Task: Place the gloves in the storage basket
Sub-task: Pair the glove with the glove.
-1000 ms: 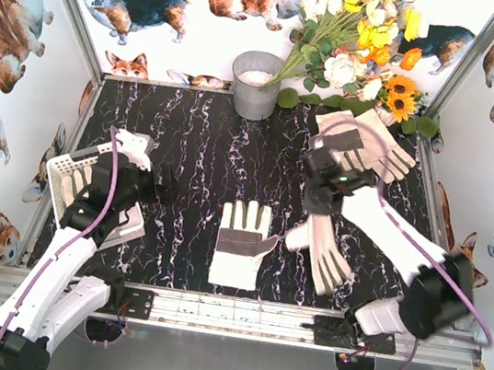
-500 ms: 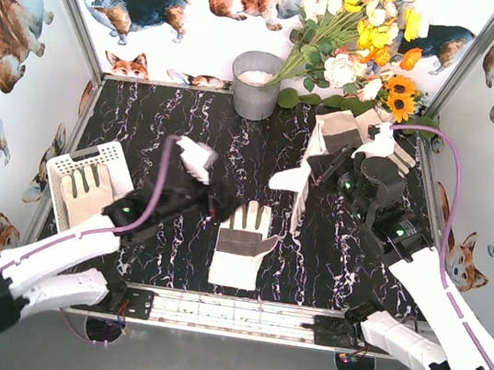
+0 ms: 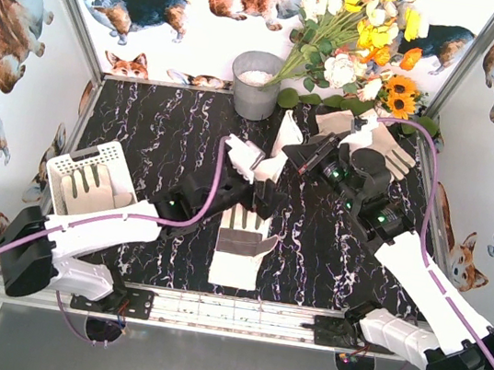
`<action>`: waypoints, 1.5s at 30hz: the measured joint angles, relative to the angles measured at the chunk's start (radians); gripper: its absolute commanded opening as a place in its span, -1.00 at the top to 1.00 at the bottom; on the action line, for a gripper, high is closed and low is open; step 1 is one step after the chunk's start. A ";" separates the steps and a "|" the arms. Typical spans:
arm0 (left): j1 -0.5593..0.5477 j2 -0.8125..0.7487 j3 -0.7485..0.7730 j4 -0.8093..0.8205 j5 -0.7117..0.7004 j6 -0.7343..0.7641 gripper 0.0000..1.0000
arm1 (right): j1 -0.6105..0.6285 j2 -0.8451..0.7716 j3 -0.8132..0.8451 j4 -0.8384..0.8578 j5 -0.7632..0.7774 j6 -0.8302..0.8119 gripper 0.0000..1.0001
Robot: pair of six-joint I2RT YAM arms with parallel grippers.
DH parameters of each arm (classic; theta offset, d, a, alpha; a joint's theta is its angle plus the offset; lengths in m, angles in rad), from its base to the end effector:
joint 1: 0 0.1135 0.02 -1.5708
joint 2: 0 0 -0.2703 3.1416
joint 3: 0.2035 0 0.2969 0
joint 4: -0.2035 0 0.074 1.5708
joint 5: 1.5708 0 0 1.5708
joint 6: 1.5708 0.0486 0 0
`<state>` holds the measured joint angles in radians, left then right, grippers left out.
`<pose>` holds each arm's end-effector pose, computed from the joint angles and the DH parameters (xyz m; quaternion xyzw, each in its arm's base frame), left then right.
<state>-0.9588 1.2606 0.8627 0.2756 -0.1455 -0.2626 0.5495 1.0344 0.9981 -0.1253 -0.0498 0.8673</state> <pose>0.2068 -0.2824 0.2987 0.2096 0.7186 -0.3343 0.5726 0.2508 0.1564 0.3755 0.1046 0.7546 0.4357 0.4794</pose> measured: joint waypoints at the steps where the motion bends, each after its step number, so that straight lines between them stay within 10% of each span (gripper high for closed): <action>1: 0.000 0.014 0.008 0.000 -0.006 0.005 -1.00 | 0.000 0.000 0.000 0.008 -0.006 0.005 1.00; 10: 0.000 0.047 0.053 0.000 -0.105 0.055 -0.15 | 0.000 0.008 0.000 0.016 -0.032 0.029 1.00; 18: -0.009 0.032 0.053 -0.041 -0.117 0.121 0.99 | -0.001 0.047 0.000 -0.045 -0.021 0.043 0.93; 27: 0.039 -0.102 0.023 -0.228 -0.010 0.130 1.00 | -0.099 0.056 0.013 -0.167 -0.133 -0.096 -0.39; 45: 0.241 -0.170 0.077 -0.683 0.618 0.126 1.00 | -0.048 0.072 0.101 -0.319 -0.696 -0.848 -0.50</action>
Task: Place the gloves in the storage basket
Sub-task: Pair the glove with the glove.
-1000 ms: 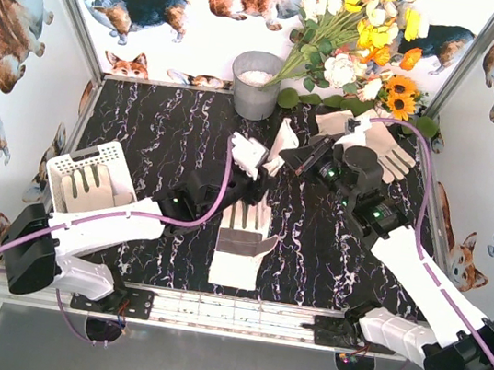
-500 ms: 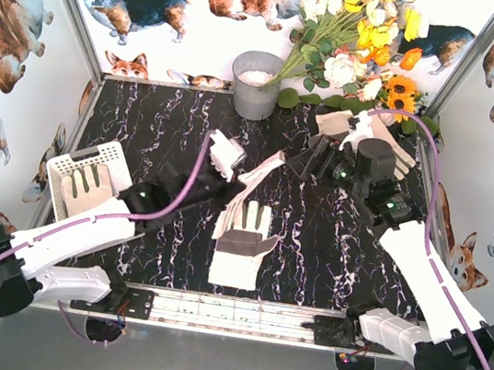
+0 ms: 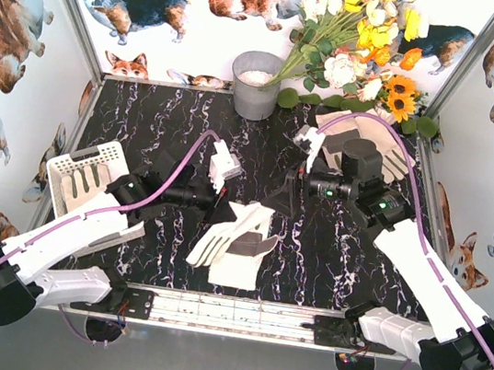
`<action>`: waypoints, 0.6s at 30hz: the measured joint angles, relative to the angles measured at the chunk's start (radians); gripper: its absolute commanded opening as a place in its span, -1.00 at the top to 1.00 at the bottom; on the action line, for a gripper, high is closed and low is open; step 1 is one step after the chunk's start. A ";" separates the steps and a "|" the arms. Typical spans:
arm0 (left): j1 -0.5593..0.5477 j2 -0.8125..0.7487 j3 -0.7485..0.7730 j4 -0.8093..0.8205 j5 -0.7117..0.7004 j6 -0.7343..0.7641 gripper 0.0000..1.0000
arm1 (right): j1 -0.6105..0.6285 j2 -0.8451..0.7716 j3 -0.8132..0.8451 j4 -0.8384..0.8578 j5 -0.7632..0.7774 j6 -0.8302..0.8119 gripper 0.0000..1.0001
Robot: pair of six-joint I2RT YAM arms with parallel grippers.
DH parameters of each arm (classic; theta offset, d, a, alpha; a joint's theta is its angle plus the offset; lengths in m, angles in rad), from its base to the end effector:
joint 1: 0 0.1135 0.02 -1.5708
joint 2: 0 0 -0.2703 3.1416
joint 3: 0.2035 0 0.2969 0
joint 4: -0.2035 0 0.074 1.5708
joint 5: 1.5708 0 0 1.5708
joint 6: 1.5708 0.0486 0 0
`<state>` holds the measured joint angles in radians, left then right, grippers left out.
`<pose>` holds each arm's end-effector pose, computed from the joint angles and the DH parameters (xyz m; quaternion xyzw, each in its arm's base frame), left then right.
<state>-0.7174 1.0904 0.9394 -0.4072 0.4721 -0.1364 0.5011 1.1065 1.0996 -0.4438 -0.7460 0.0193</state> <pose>0.2048 -0.2080 0.3067 0.3522 0.7822 -0.3814 0.3445 0.2375 0.1677 0.3654 -0.3762 0.7200 0.4256 0.3986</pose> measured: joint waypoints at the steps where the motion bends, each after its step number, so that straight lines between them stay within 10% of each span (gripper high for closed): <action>1: 0.001 0.002 0.004 -0.010 0.017 0.001 1.00 | 0.006 0.003 0.000 0.005 -0.028 -0.023 -0.50; 18: 0.005 0.027 0.036 -0.048 0.160 0.000 1.00 | 0.123 0.127 -0.006 -0.048 -0.230 -0.188 -0.19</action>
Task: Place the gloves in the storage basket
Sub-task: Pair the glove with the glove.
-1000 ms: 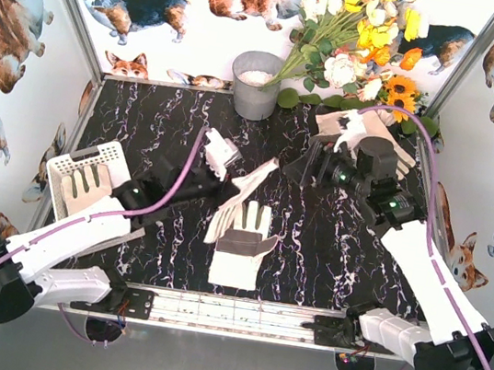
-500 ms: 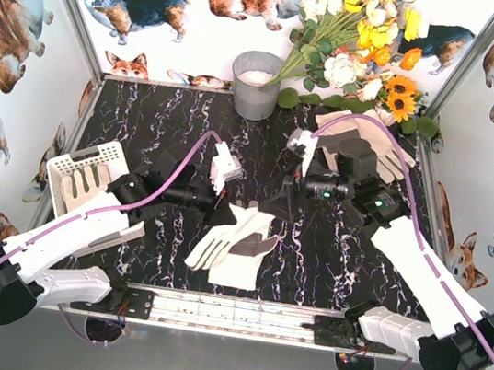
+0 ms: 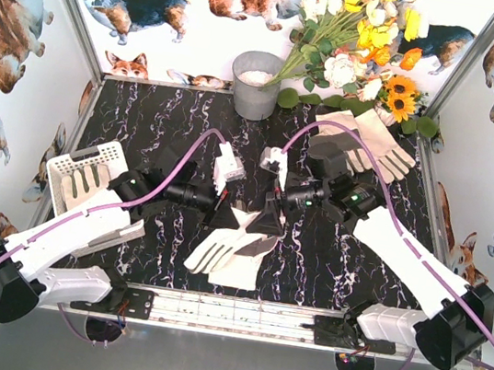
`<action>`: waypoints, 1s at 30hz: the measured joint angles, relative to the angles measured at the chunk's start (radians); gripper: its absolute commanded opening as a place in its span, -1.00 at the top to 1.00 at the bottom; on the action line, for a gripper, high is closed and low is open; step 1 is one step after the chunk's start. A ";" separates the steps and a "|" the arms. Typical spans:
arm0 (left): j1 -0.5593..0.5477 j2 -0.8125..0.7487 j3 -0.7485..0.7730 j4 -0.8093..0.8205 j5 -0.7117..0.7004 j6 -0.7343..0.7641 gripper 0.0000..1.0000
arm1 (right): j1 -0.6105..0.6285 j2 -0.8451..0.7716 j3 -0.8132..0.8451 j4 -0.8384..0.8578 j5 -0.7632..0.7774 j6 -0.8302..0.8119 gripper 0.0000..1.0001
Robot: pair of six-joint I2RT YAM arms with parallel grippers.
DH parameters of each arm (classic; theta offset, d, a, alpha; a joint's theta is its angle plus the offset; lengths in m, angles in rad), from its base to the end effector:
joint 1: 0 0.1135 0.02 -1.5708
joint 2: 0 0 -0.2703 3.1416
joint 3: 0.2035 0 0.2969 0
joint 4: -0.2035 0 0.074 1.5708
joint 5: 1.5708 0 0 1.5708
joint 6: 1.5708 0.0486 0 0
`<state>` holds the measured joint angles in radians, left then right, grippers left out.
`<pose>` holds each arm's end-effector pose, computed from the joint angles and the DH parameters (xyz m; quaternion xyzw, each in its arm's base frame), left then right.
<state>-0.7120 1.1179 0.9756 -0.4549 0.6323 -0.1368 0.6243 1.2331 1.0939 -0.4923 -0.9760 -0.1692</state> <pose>0.2020 -0.2123 0.3111 0.3778 0.7643 -0.4335 0.2920 0.2267 0.2130 0.3278 -0.5001 0.6445 0.4975 0.2951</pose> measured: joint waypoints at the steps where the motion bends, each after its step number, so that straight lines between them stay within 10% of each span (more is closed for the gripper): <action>1: 0.000 0.000 0.003 0.000 0.005 -0.001 1.00 | 0.004 0.006 0.000 -0.010 0.002 -0.008 -0.07; 6: 0.001 0.001 0.006 0.001 0.035 -0.013 0.81 | 0.016 0.027 -0.009 -0.023 0.019 -0.026 1.00; 10: 0.009 0.001 0.006 0.000 0.039 -0.019 0.13 | 0.017 0.026 -0.048 0.066 0.017 0.044 1.00; 14: 0.043 -0.010 -0.006 0.012 0.033 -0.020 -0.07 | 0.023 0.016 -0.151 0.241 0.026 0.172 1.00; 24: 0.137 -0.115 -0.111 -0.007 0.018 -0.016 0.10 | -0.001 -0.068 -0.233 0.431 0.122 0.330 1.00; 30: 0.157 -0.149 -0.150 -0.009 0.023 -0.030 0.81 | -0.045 -0.093 -0.266 0.491 0.125 0.375 1.00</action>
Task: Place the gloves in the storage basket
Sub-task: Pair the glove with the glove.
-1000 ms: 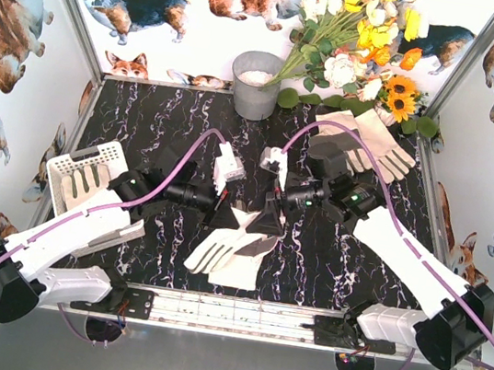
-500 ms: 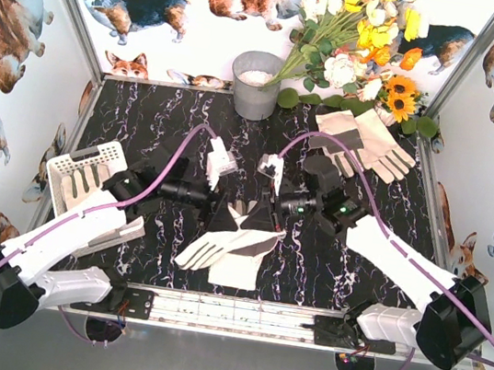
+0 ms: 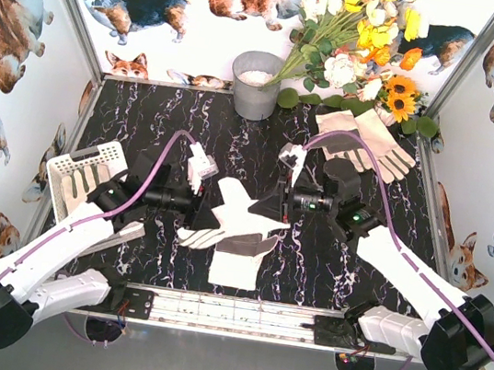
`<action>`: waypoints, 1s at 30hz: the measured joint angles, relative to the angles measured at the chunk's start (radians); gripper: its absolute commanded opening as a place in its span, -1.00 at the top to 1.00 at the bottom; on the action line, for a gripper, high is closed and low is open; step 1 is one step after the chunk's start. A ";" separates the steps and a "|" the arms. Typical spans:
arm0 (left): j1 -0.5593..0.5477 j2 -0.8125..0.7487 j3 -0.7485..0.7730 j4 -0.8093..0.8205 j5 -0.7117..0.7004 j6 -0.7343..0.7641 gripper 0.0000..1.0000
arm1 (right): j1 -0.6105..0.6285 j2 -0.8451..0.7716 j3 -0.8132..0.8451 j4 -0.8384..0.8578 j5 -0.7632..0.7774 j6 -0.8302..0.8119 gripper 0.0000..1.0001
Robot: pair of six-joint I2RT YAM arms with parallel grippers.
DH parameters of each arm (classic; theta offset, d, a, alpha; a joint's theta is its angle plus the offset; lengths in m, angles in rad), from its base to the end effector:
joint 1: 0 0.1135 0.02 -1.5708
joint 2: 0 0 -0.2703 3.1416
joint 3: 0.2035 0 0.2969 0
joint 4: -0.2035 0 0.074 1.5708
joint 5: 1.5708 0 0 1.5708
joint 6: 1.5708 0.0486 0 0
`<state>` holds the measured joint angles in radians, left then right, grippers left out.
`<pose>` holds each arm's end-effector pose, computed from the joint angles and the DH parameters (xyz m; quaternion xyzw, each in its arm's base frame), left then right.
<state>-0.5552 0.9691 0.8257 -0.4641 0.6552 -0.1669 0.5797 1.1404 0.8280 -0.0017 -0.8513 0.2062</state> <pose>0.2017 -0.1600 0.2899 0.3082 0.7946 -0.4217 0.3096 0.2336 0.1967 0.2941 -0.3753 0.6789 0.5136 0.3666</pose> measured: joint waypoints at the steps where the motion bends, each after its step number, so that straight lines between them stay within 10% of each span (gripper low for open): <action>1: 0.001 0.000 -0.002 0.000 0.004 -0.002 0.97 | 0.000 0.000 -0.005 0.001 -0.008 0.005 1.00; 11: 0.002 0.084 0.038 -0.073 0.042 0.071 1.00 | 0.008 0.003 0.016 -0.130 -0.101 -0.060 0.42; 30: -0.033 0.191 0.164 -0.256 0.101 0.229 1.00 | 0.064 0.191 0.231 -0.465 -0.173 -0.277 0.18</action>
<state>-0.5880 1.1599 0.9901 -0.7197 0.7563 0.0620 0.6437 1.3312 1.0588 -0.4667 -1.0245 -0.0708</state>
